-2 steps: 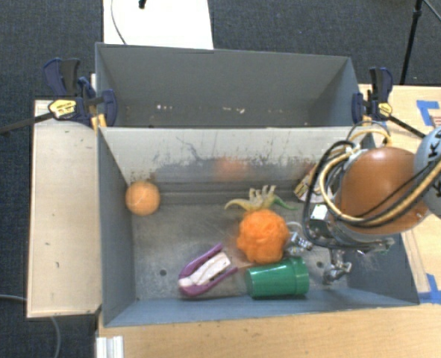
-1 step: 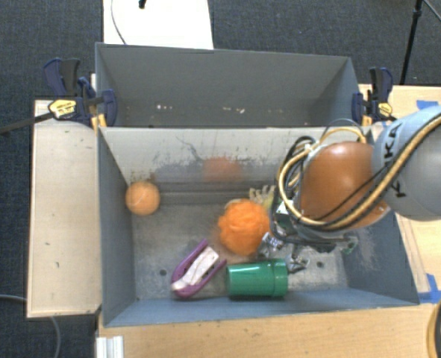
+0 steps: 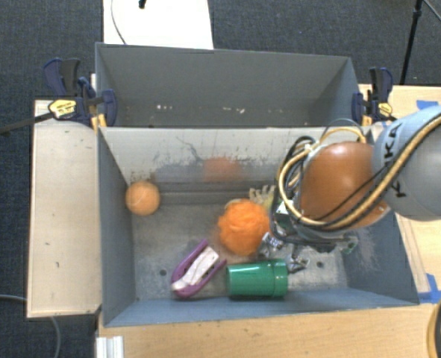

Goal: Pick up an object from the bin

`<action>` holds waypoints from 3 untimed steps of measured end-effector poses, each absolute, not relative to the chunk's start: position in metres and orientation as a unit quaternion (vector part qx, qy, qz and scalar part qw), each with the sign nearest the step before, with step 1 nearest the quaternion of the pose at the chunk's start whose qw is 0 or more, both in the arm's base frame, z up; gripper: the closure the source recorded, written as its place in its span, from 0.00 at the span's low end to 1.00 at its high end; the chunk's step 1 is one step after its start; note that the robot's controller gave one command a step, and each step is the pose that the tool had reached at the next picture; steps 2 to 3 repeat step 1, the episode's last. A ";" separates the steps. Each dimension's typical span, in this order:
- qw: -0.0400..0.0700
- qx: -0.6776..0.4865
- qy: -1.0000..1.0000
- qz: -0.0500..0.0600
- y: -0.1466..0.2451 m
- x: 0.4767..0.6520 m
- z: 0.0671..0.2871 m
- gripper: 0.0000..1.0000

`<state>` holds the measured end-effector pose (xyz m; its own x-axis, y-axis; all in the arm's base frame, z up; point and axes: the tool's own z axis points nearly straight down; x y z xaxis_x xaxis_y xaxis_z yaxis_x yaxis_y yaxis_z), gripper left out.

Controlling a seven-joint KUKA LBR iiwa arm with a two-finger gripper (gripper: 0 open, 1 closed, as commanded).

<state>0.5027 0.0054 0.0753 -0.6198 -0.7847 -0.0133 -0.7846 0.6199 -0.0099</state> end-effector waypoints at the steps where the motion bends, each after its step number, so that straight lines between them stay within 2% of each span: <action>1: 0.003 -0.432 0.902 0.000 0.035 0.491 0.237 1.00; 3: 0.003 -0.432 0.902 0.000 0.035 0.491 0.237 1.00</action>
Offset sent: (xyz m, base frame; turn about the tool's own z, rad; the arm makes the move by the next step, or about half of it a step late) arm 0.0000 0.0000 0.0000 0.0000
